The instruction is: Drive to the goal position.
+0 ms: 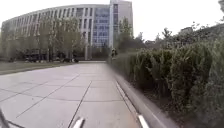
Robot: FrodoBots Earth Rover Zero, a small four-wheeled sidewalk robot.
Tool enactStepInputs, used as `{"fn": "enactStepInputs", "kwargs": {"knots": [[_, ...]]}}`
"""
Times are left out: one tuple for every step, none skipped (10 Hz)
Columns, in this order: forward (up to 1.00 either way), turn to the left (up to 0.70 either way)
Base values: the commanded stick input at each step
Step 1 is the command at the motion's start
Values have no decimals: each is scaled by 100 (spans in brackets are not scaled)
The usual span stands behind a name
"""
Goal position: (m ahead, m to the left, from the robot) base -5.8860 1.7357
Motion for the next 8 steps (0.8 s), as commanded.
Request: {"fn": "enactStepInputs", "kwargs": {"knots": [[4,0],[4,0],[4,0],[4,0],[4,0],[4,0],[4,0],[4,0]]}}
